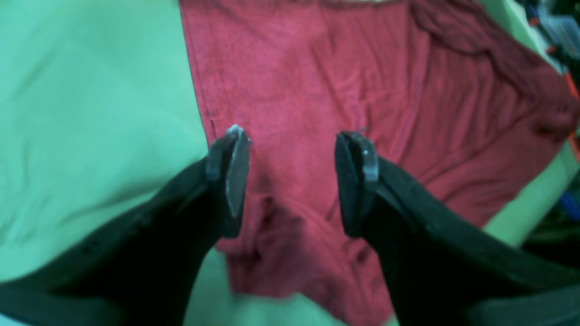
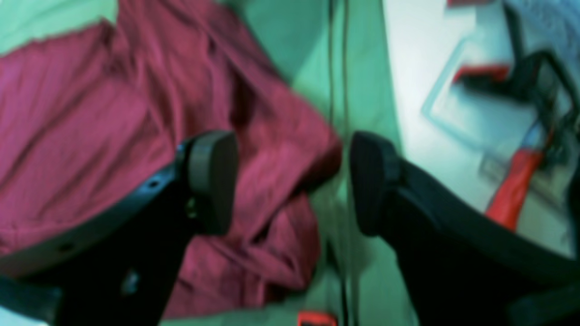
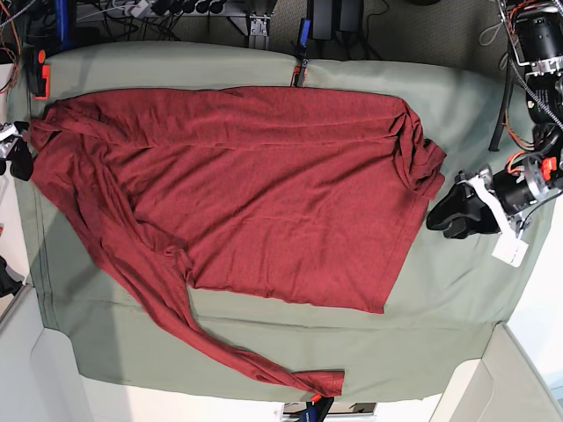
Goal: Fold the T-shirt properly
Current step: 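Release the shirt edge and move the left gripper to the shirt's side, then pinch the shirt side with the left gripper and the sleeve with the right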
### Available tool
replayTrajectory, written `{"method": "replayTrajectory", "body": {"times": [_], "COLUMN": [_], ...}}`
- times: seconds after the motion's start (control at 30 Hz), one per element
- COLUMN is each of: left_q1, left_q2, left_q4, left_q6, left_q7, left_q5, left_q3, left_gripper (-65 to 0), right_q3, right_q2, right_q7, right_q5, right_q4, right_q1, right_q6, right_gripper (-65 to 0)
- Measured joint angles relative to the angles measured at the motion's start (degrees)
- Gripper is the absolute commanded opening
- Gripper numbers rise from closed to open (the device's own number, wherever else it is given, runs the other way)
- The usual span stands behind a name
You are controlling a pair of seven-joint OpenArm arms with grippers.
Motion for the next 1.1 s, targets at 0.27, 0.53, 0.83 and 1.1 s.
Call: {"method": "replayTrajectory", "body": {"times": [0.27, 0.53, 0.83, 1.1], "left_q1": [-19.41, -36.61, -39.76, -39.65], "left_q2": [0.11, 5.64, 10.1, 11.47], "left_q4": [-25.86, -56.68, -63.14, -62.99], "left_q6": [0.13, 2.45, 2.38, 1.95], "left_q7": [-20.46, -32.48, -33.42, -31.82], "left_q5": [21.03, 34.21, 37.22, 37.44], "left_q3": [15.87, 21.18, 21.09, 21.07], "left_gripper": [-31.6, -31.6, -31.7, -32.2], "right_q3": [0.04, 0.07, 0.07, 0.07], "right_q2": [-0.02, -0.09, -0.15, -0.15], "right_q7": [-0.11, -0.15, -0.31, -0.31], "right_q5": [-1.81, -1.75, -1.77, 0.13], "right_q4": [-0.68, -1.42, -1.42, -1.42], "right_q1": [2.56, 2.58, 2.58, 3.58], "right_q6": [-0.26, -0.35, -0.35, -0.35], "right_gripper": [-26.2, -26.2, -26.2, -26.2]}}
